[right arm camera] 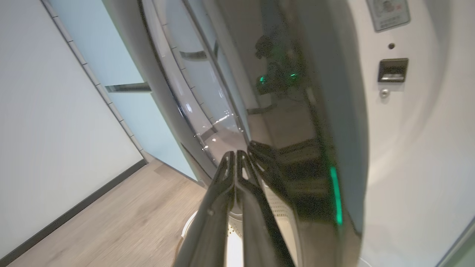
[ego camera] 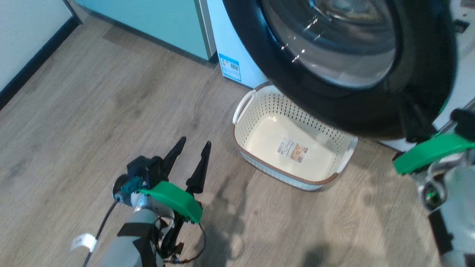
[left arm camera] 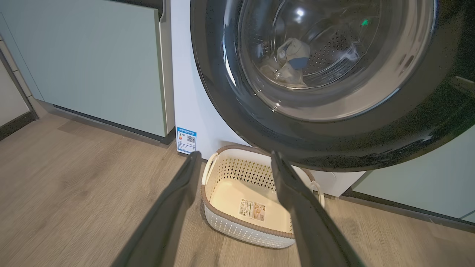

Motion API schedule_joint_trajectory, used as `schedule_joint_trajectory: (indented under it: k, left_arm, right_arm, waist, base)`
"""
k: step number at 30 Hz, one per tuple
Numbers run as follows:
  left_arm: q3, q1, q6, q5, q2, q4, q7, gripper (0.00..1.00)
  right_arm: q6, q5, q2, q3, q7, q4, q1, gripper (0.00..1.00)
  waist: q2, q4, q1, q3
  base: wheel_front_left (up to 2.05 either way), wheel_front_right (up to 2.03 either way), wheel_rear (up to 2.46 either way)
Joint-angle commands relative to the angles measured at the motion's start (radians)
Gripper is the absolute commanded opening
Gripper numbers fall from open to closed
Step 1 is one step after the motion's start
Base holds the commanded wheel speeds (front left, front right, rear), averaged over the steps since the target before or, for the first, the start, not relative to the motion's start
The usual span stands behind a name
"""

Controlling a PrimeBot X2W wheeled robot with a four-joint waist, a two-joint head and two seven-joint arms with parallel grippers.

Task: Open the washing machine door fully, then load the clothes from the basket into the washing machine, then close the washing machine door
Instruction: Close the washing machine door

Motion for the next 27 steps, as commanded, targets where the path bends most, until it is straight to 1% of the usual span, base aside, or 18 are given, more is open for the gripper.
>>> schedule_joint_trajectory:
  k: [1,6,14,21,27]
  left_arm:
    - [0.040,-0.046,-0.001,-0.007,0.009,-0.037,-0.009,1.00]
    - [0.032,-0.079,-0.001,-0.040,0.009,-0.056,-0.009,1.00]
    - [0.041,-0.115,-0.001,-0.054,0.009,-0.077,-0.009,1.00]
    - [0.042,-0.142,-0.001,-0.067,0.009,-0.083,-0.009,1.00]
    - [0.039,-0.162,-0.001,-0.078,0.009,-0.086,-0.009,1.00]
  right_arm:
    - [0.004,0.003,-0.020,-0.003,-0.007,-0.017,-0.062,0.00]
    - [0.004,0.008,-0.045,-0.042,-0.007,0.024,-0.163,0.00]
    - [0.004,0.030,-0.071,-0.036,-0.007,0.080,-0.326,0.00]
    - [0.004,0.035,-0.097,-0.025,-0.007,0.113,-0.424,0.00]
    - [0.004,0.036,-0.107,-0.027,-0.007,0.130,-0.470,0.00]
  waist:
    - [0.0000,-0.003,-0.0002,0.028]
    - [0.0000,-0.004,-0.0002,0.093]
    - [0.0000,-0.024,-0.0002,0.179]
    - [0.0000,-0.036,-0.0002,0.223]
    - [0.0000,-0.037,-0.0002,0.245]
  base:
    - [0.00,0.00,0.00]
    - [0.00,0.00,0.00]
    - [0.00,0.00,0.00]
    - [0.00,0.00,0.00]
    - [0.00,0.00,0.00]
